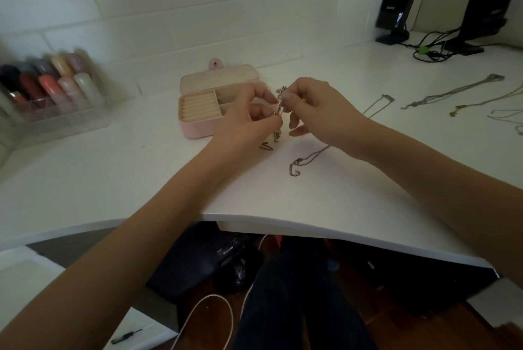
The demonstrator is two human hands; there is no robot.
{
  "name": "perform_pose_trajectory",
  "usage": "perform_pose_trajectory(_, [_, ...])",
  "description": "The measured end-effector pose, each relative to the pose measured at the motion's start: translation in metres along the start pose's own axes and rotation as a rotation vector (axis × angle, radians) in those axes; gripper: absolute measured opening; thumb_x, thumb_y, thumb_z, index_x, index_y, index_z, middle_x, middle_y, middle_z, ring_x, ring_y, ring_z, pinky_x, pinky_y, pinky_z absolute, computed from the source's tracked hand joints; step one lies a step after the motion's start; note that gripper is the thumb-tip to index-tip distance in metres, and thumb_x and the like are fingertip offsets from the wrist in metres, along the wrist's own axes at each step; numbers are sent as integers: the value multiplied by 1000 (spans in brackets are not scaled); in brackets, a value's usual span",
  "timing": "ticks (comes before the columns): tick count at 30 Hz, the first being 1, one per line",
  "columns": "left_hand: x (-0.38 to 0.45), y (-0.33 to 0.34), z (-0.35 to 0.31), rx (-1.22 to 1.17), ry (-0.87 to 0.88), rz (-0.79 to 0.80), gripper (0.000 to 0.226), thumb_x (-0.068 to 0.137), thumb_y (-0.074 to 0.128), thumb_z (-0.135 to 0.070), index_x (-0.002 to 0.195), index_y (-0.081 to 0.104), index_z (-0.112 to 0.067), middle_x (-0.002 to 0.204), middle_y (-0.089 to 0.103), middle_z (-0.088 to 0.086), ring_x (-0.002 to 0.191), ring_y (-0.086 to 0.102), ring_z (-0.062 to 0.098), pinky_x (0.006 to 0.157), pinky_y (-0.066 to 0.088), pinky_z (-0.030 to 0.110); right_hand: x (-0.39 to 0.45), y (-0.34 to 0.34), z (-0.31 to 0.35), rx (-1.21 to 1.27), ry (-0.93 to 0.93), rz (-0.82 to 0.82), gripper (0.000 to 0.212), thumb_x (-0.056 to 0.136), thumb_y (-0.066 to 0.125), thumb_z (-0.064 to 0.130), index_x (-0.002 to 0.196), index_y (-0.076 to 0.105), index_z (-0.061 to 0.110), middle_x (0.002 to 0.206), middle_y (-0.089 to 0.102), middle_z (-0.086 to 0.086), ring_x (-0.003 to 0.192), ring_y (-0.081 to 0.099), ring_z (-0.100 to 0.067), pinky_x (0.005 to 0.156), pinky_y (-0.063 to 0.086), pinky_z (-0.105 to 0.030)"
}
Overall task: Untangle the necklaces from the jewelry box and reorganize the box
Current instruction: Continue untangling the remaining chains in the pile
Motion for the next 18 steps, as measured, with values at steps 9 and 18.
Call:
perform_pose_trajectory(9, [3, -5, -3, 49, -3, -104, 33, 80, 50, 5, 60, 60, -20, 45, 49, -14, 45, 37, -1, 46, 29, 14, 5, -11, -1, 716, 331, 105, 32, 101, 43, 26, 70, 48, 16, 59, 53, 5, 56, 45, -11, 51, 39, -21])
perform_pose_trajectory(18, [-1, 1, -8, -74, -45, -22, 30, 89, 49, 3, 69, 61, -15, 40, 44, -5, 33, 30, 4, 35, 22, 14, 4, -18, 3, 743, 270, 49, 28, 103, 37, 28, 80, 44, 15, 61, 60, -1, 58, 64, -18, 57, 53, -26])
Point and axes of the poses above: each hand's wrist, its own x-axis towards the middle knuckle, its own y-axis out of the palm, z = x × y, the point moved 3 cm from there along x, towards the middle knuckle
